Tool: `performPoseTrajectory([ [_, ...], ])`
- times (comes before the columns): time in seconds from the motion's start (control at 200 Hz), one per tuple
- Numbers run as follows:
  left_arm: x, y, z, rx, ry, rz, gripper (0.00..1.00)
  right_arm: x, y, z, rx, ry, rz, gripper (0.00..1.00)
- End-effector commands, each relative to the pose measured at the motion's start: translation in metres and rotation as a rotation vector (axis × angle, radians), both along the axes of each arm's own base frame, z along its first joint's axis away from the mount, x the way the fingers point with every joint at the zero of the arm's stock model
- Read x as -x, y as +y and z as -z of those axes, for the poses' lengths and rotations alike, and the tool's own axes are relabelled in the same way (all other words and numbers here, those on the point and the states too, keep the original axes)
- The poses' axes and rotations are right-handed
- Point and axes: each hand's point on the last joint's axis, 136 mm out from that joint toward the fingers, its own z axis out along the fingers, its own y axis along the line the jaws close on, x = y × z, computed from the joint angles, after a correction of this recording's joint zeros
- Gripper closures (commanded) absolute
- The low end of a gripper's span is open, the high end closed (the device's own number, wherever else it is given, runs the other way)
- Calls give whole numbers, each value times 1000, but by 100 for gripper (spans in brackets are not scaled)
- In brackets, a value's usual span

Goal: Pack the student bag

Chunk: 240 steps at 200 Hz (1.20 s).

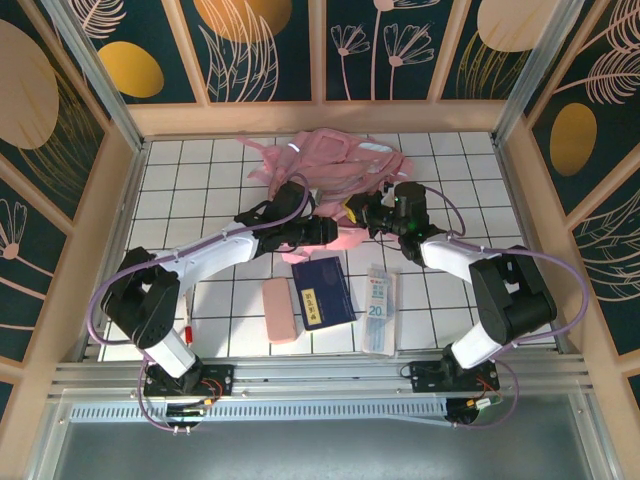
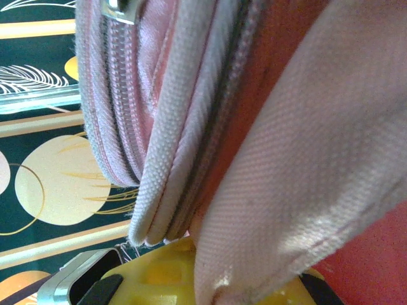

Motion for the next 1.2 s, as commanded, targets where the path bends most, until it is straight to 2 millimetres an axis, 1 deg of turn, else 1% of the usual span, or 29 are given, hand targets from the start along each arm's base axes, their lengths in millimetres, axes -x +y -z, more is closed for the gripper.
performPoseTrajectory([
  [0.0, -12, -3, -1, -5, -39, -6, 62, -7, 10, -45, -60, -125, -32, 97],
  [0.035, -10, -9, -2, 20, -38, 19, 73, -7, 11, -45, -61, -125, -32, 97],
  [0.065, -9, -14, -3, 35, -35, 38, 77, -7, 11, -45, -60, -125, -31, 97],
  [0.115, -10, -17, -2, 38, -29, 49, 79, -8, 11, -44, -60, -124, -30, 97],
  [0.18, -11, -19, -6, 40, -41, 61, 79, -8, 12, -45, -62, -126, -32, 98],
  [0.19, -12, -20, 2, 26, -29, 63, 79, -7, 12, -45, -62, -125, -33, 98],
  [0.205, -13, -20, 5, 20, -26, 65, 78, -7, 12, -46, -63, -128, -34, 98],
  [0.26, -15, -20, 6, 4, -34, 64, 76, -6, 13, -46, -61, -129, -38, 98],
  [0.345, -19, -17, 7, -18, -52, 54, 77, -5, 14, -43, -50, -124, -39, 98],
  [0.435, -21, -17, 10, -27, -54, 55, 89, -6, 12, -41, -41, -122, -36, 99],
  [0.475, -21, -16, 11, -29, -56, 57, 100, -6, 12, -40, -34, -122, -35, 100],
  [0.535, -21, -15, 12, -43, -59, 55, 100, -7, 9, -37, -14, -121, -25, 100],
  [0.585, -21, -12, 9, -51, -74, 54, 100, -7, 5, -35, 17, -128, -15, 100],
  [0.641, -21, -8, 3, -59, -97, 51, 100, -9, -2, -27, 72, -123, -1, 100],
  [0.676, -21, -7, 3, -64, -104, 53, 100, -9, -6, -23, 112, -126, 8, 100],
  [0.681, -21, -7, -3, -56, -115, 52, 100, -9, -7, -22, 118, -126, 10, 100],
  [0.691, -20, -7, -8, -50, -125, 54, 100, -10, -8, -22, 127, -128, 12, 100],
  [0.766, -17, -3, -23, -38, -158, 59, 100, -10, -21, -10, 207, -120, 33, 100],
  [0.846, -16, 11, -32, -66, -187, 33, 100, -12, -36, -1, 270, -121, 52, 100],
  [0.916, -19, 29, -34, -108, -201, -10, 100, -14, -49, 3, 310, -131, 69, 100],
  [0.961, -21, 42, -33, -120, -195, -39, 100, -16, -57, 1, 314, -149, 64, 100],
  [1.071, -27, 74, -21, -130, -157, -109, 100, -19, -74, -11, 267, -196, 1, 100],
  [1.156, -33, 101, -6, -159, -145, -160, 100, -20, -81, -19, 248, -216, -33, 100],
  [1.196, -35, 109, -1, -165, -148, -165, 100, -20, -83, -22, 242, -220, -51, 100],
])
